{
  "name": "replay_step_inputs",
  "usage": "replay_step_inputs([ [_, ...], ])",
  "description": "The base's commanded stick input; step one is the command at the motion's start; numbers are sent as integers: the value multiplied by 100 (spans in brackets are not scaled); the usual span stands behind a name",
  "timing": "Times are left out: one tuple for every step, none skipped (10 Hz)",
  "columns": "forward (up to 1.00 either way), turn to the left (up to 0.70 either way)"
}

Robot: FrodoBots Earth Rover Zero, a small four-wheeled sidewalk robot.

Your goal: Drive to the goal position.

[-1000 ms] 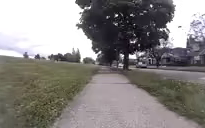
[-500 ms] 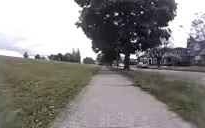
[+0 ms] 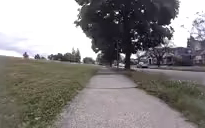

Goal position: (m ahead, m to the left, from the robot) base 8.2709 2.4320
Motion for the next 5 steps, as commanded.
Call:
replay_step_inputs([
  [70,0],
  [70,0],
  [70,0],
  [70,-16],
  [70,-35],
])
